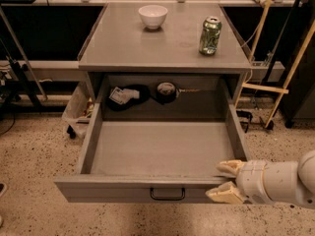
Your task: Open top drawer
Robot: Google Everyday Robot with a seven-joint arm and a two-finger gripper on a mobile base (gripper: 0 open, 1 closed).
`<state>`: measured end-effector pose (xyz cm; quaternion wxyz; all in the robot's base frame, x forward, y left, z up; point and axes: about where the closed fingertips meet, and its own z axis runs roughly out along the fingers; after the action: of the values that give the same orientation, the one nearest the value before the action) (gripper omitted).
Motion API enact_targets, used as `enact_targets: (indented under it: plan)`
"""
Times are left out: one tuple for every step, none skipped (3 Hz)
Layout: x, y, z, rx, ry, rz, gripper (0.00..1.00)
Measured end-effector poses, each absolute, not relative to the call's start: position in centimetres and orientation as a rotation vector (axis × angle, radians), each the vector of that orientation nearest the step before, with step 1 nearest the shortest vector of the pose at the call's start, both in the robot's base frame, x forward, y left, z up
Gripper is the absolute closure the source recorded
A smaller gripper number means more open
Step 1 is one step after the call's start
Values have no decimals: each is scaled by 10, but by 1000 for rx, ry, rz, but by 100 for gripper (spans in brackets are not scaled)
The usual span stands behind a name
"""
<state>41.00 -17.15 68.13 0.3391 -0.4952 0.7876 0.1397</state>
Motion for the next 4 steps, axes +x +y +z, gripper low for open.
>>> enact_targets:
  plan:
    - [410,-172,681,-1290,2051,364,0]
    - [410,-171,681,-1290,2051,364,0]
    - [411,-179,727,-1287,2071,298,0]
    - [393,-195,837,-1178,2109,182,0]
